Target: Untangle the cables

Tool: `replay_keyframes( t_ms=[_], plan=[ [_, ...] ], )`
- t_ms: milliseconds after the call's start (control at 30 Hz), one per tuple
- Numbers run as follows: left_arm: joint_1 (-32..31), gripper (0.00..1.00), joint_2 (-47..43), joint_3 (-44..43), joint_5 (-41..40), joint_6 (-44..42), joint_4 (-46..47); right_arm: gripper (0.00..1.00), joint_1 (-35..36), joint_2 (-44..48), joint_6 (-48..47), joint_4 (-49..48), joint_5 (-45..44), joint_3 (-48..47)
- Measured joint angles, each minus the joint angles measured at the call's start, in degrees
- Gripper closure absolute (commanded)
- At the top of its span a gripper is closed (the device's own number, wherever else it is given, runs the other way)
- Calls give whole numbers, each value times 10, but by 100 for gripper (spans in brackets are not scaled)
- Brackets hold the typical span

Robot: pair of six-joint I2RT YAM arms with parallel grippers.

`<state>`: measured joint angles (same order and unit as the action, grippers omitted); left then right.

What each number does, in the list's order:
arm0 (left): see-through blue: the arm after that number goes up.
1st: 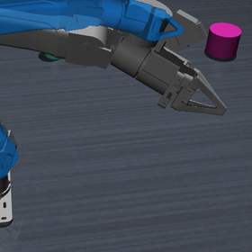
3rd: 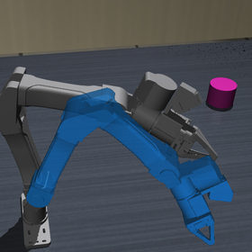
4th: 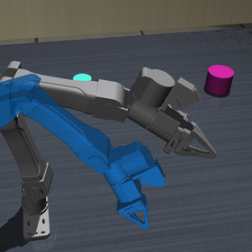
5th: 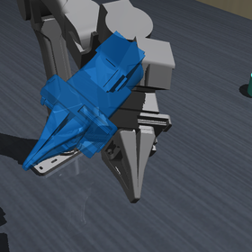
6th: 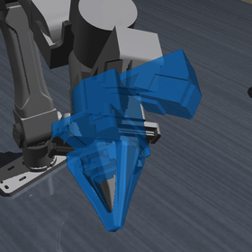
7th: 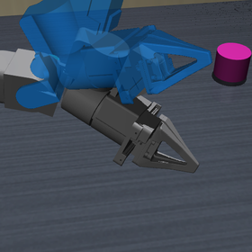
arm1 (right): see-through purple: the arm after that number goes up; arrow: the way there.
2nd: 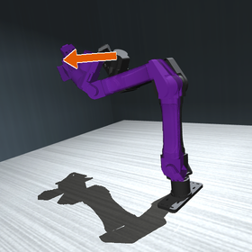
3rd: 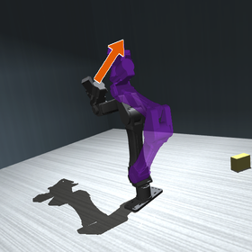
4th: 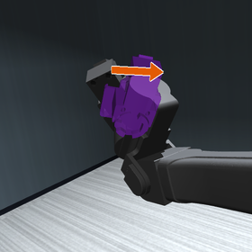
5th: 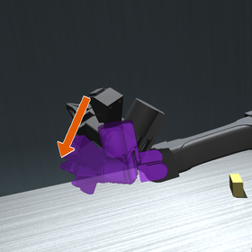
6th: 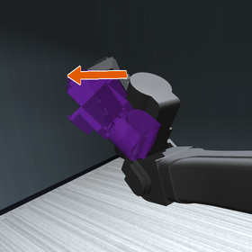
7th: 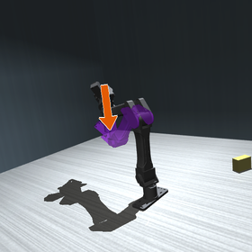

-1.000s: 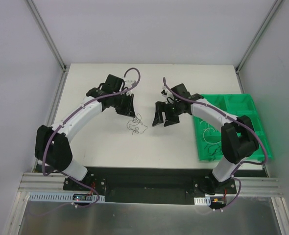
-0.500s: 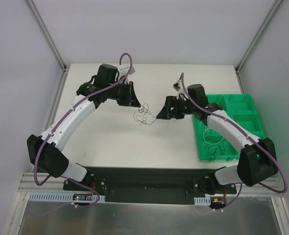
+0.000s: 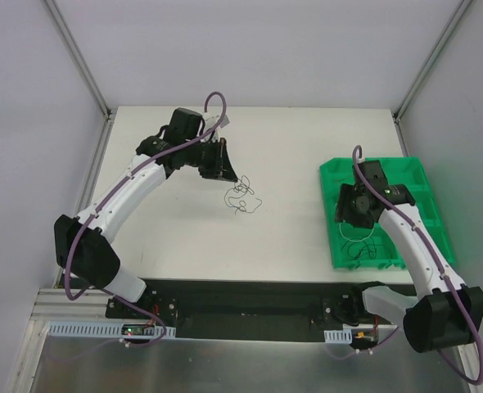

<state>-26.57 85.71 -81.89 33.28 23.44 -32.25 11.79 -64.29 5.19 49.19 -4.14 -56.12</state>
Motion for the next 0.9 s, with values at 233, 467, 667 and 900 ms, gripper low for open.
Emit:
replay_keyframes(
  t_ms=[233,467,667,900],
  plan=[
    [0,100,38,4,14,0,0,52,-15,-5,20,34,-69,21],
    [0,100,43,12,29,0,-1,55,-176,31,50,17,-61,40],
    [0,100,44,12,42,-1,-1,57,-222,-24,-15,-35,-18,18],
    [0,100,53,12,48,-5,-2,75,-244,-129,-77,-82,29,-17]
  ],
)
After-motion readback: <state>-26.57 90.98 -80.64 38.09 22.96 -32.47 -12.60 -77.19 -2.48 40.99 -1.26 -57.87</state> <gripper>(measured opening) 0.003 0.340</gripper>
